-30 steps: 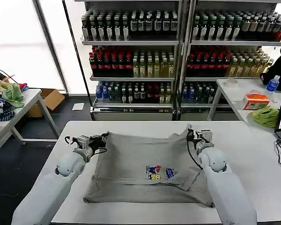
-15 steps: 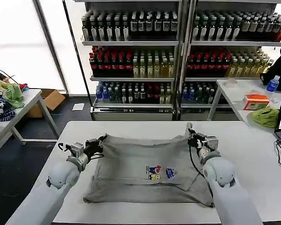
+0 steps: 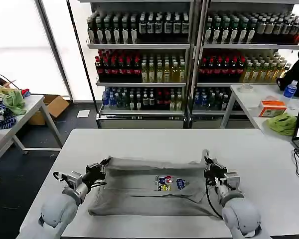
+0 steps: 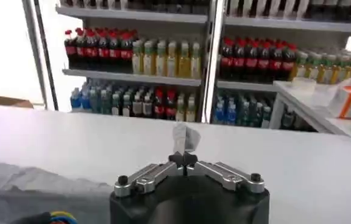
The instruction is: Fold and organize the clothes.
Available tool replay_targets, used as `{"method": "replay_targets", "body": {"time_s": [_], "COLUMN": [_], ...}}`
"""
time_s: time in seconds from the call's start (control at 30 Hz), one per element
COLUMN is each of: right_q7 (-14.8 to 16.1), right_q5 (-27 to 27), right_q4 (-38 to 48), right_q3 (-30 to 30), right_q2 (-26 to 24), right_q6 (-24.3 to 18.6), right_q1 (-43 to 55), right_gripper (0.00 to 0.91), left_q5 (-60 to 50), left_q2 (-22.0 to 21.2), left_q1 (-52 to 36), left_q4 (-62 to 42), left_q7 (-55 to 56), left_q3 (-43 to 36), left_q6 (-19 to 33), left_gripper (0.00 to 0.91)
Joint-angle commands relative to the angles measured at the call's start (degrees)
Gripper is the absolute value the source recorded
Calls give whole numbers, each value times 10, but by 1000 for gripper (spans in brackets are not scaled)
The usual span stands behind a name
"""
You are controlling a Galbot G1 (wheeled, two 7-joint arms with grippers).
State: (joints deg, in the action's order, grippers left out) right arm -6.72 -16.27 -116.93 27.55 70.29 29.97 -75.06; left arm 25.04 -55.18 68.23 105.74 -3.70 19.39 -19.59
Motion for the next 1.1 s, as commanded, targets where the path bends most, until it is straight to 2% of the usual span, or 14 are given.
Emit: {"method": "replay_targets", "body": {"time_s": [0.03,0.47,0.5,0.53,0.57,0.67,0.7,0.73,0.97,1.1], "right_q7": [-6,-20,-21,-22,-24,-30,-32,-33,-42,-48], "right_q5": [25,89,92,96,102,113,121,125,141,123], "right_q4": [-73,-57,-54,-49,-45,-34,-30,-26,-18,-45], "right_q3": [24,24,22,18,15,3,-1,-2,-1,37], "right_q2": [3,14,15,15,16,19,21,21,21,20], "right_q6": [-15,-48,-49,-50,-50,-51,-51,-51,-52,-49], "right_q1": [-132,-183,-182,-179,-176,-170,-167,-166,-163,-165], "right_gripper": [0,0,0,0,0,0,685,907,907,907], "left_q5": [-25,-56,-57,-57,-58,-58,-58,-58,-55,-41], "left_q2": [-3,-16,-17,-17,-18,-19,-20,-20,-20,-16], "left_q1": [108,119,116,113,112,108,107,107,108,113], "left_q4": [55,38,33,30,28,25,27,28,48,80], "left_q7": [-6,-8,-7,-7,-6,-5,-5,-5,1,14], "left_q3": [46,38,37,37,36,34,33,33,49,77], "left_q6": [4,6,6,7,9,19,19,19,18,-1], "left_gripper": [0,10,595,856,907,907,907,907,907,907]}}
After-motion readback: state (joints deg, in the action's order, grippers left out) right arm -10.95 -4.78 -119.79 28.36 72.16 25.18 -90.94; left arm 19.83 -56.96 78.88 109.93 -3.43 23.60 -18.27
